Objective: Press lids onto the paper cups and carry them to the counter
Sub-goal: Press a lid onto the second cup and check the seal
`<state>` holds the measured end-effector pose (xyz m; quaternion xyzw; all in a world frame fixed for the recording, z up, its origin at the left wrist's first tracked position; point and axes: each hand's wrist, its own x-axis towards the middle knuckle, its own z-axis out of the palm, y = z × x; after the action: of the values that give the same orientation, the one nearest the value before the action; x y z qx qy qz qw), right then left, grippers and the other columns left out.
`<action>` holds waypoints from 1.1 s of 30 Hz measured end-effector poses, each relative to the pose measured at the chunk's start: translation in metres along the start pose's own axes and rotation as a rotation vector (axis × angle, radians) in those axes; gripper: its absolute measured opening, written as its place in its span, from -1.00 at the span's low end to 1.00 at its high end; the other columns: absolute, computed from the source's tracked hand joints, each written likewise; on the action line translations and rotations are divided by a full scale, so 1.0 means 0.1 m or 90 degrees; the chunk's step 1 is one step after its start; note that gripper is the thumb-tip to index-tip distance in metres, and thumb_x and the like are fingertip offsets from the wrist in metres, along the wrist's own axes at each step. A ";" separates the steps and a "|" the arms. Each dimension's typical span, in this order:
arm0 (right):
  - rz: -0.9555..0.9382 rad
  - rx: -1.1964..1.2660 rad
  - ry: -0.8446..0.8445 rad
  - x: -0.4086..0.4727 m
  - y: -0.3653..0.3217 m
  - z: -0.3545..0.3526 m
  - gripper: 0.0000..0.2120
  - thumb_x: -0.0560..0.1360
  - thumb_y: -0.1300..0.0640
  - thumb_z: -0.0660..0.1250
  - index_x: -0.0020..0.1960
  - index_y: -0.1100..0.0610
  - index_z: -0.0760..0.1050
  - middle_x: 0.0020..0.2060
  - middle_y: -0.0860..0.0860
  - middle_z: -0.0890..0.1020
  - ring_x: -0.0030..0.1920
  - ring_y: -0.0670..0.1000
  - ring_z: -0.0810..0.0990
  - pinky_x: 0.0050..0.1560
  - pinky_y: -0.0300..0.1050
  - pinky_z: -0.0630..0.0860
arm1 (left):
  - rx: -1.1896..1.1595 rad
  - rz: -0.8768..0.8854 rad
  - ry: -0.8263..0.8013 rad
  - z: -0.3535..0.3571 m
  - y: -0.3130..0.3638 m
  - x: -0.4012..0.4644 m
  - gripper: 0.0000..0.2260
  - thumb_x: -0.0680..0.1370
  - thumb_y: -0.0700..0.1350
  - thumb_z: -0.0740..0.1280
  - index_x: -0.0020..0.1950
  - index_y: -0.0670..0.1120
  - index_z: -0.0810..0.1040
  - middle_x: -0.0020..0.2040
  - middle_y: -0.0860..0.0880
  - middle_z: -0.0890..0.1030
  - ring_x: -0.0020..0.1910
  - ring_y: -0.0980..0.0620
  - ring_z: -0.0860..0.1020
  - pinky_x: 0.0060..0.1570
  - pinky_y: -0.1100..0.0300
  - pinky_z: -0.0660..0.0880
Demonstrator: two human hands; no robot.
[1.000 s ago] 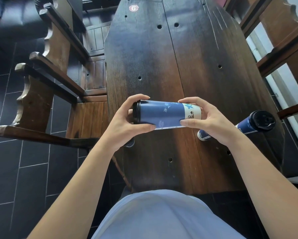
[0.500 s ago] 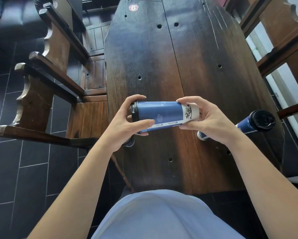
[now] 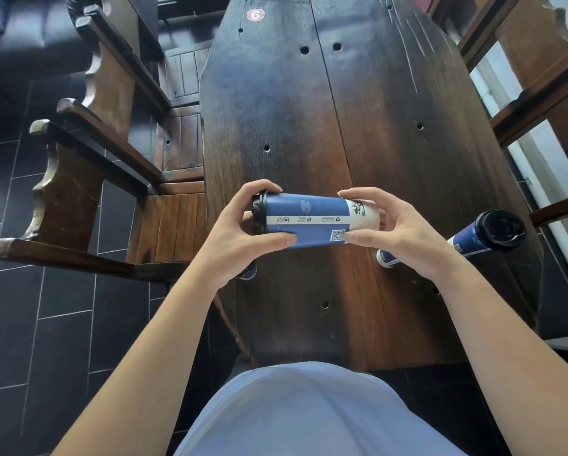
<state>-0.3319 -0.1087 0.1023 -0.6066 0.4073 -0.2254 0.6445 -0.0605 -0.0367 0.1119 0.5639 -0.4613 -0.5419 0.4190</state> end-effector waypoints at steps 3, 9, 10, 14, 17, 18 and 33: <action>-0.012 -0.008 -0.006 0.00 -0.04 0.01 -0.44 0.37 0.05 0.52 0.32 -0.17 0.44 0.19 -0.17 0.56 0.30 -0.12 0.52 -0.04 -0.23 0.64 | -0.021 -0.023 0.017 0.03 0.00 -0.01 -0.47 0.39 -0.21 0.59 0.28 0.05 0.50 0.11 0.03 0.56 0.02 0.05 0.64 -0.10 -0.05 0.70; 0.002 -0.024 -0.024 0.01 -0.02 0.02 -0.47 0.39 0.07 0.50 0.31 -0.17 0.46 0.21 -0.19 0.55 0.32 -0.19 0.48 -0.08 -0.22 0.64 | -0.003 -0.057 0.010 0.02 -0.01 0.00 -0.50 0.40 -0.06 0.55 0.29 0.10 0.47 0.18 -0.02 0.56 0.13 -0.08 0.63 -0.18 0.02 0.67; 0.005 -0.028 -0.024 0.01 -0.01 0.01 -0.47 0.40 0.06 0.50 0.31 -0.18 0.46 0.21 -0.19 0.56 0.32 -0.17 0.48 -0.08 -0.21 0.64 | -0.002 -0.061 0.010 0.02 -0.01 0.00 -0.50 0.41 -0.05 0.55 0.29 0.12 0.46 0.19 -0.02 0.56 0.14 -0.08 0.63 -0.18 0.02 0.67; 0.017 -0.037 -0.019 0.01 0.03 0.02 -0.48 0.40 0.04 0.50 0.31 -0.16 0.46 0.20 -0.21 0.56 0.32 -0.18 0.48 -0.10 -0.22 0.65 | 0.003 -0.069 0.008 0.01 -0.01 0.00 -0.46 0.41 -0.04 0.54 0.34 0.13 0.45 0.22 -0.03 0.55 0.17 -0.08 0.63 -0.16 0.04 0.67; 0.022 -0.041 -0.021 0.01 0.03 0.03 -0.48 0.40 0.04 0.50 0.31 -0.17 0.45 0.20 -0.20 0.55 0.32 -0.19 0.47 -0.11 -0.23 0.64 | 0.006 -0.071 0.008 0.02 0.00 0.01 -0.46 0.41 -0.05 0.54 0.34 0.13 0.46 0.20 -0.01 0.56 0.12 -0.03 0.64 -0.17 0.07 0.66; 0.025 -0.046 -0.024 0.01 0.03 0.03 -0.47 0.40 0.03 0.49 0.32 -0.17 0.45 0.21 -0.19 0.54 0.32 -0.20 0.47 -0.11 -0.24 0.64 | 0.010 -0.070 0.007 0.02 0.00 0.01 -0.47 0.41 -0.05 0.54 0.33 0.13 0.46 0.19 0.00 0.55 0.12 -0.02 0.64 -0.18 0.08 0.66; 0.028 -0.137 -0.019 0.07 0.07 0.14 -0.35 0.40 -0.07 0.56 0.40 -0.17 0.36 0.24 -0.18 0.53 0.28 -0.18 0.52 -0.06 -0.28 0.63 | -0.087 -0.036 0.143 0.11 -0.02 0.11 -0.33 0.29 0.12 0.60 0.35 0.24 0.41 0.29 -0.10 0.54 0.27 -0.12 0.61 0.07 -0.01 0.66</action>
<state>-0.3186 -0.1044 0.0926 -0.6664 0.4327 -0.1567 0.5866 -0.0719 -0.0471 0.1070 0.6038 -0.3576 -0.5173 0.4899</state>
